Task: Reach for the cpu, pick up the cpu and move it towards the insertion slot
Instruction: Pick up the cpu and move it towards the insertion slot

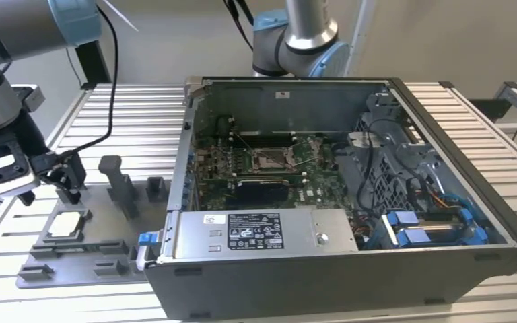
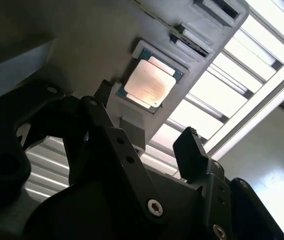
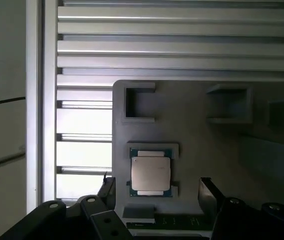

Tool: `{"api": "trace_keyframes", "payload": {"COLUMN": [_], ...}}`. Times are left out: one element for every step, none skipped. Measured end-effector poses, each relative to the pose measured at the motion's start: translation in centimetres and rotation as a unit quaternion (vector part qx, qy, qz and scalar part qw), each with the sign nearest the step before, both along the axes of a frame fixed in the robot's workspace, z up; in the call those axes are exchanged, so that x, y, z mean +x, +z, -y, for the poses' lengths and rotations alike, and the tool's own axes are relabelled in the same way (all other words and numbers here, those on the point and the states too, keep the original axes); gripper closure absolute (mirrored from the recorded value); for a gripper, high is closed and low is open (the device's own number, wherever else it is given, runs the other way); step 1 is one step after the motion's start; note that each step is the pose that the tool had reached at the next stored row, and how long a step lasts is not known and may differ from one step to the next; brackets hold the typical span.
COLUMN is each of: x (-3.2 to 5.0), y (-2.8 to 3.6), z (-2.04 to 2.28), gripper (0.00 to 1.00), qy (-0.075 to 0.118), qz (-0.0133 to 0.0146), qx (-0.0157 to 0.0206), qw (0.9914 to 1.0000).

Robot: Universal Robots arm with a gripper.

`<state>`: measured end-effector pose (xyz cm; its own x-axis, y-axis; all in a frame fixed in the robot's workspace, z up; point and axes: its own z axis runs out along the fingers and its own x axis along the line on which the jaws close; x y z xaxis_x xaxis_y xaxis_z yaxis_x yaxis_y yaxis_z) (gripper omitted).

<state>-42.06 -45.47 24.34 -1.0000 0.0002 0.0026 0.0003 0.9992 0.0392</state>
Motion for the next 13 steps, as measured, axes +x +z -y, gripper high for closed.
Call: {"api": "trace_keyframes", "payload": {"x": [0.0, 0.0, 0.0, 0.0, -0.02, -0.04, -0.05, -0.06, -0.07, -0.06, -0.06, -0.07, -0.06], "y": [-0.19, -0.36, -0.53, -0.71, -0.86, -1.0, -1.16, -1.34, -1.52, -1.71, -1.89, -2.07, -2.26], "z": [0.0, 0.0, 0.0, 0.0, 0.0, 0.0, 0.01, 0.02, 0.03, 0.06, 0.09, 0.11, 0.15], "gripper": [0.0, 0.0, 0.0, 0.0, 0.0, 0.0, 0.0, 0.0, 0.0, 0.0, 0.0, 0.0, 0.0], "qy": [0.0, 0.0, 0.0, 0.0, 0.0, 0.0, 0.0, 0.0, 0.0, 0.0, 0.0, 0.0, 0.0], "qz": [0.0, 0.0, 0.0, 0.0, 0.0, 0.0, 0.0001, 0.0001, 0.0001, 0.0001, 0.0001, 0.0001, 0.0001], "qx": [0.0, 0.0, 0.0, 0.0, 0.0, 0.0, 0.0, 0.0, 0.0, 0.0, 0.0, 0.0, 0.0], "qw": [1.0, 1.0, 1.0, 1.0, 1.0, 1.0, 1.0, 1.0, 1.0, 1.0, 1.0, 1.0, 1.0]}}
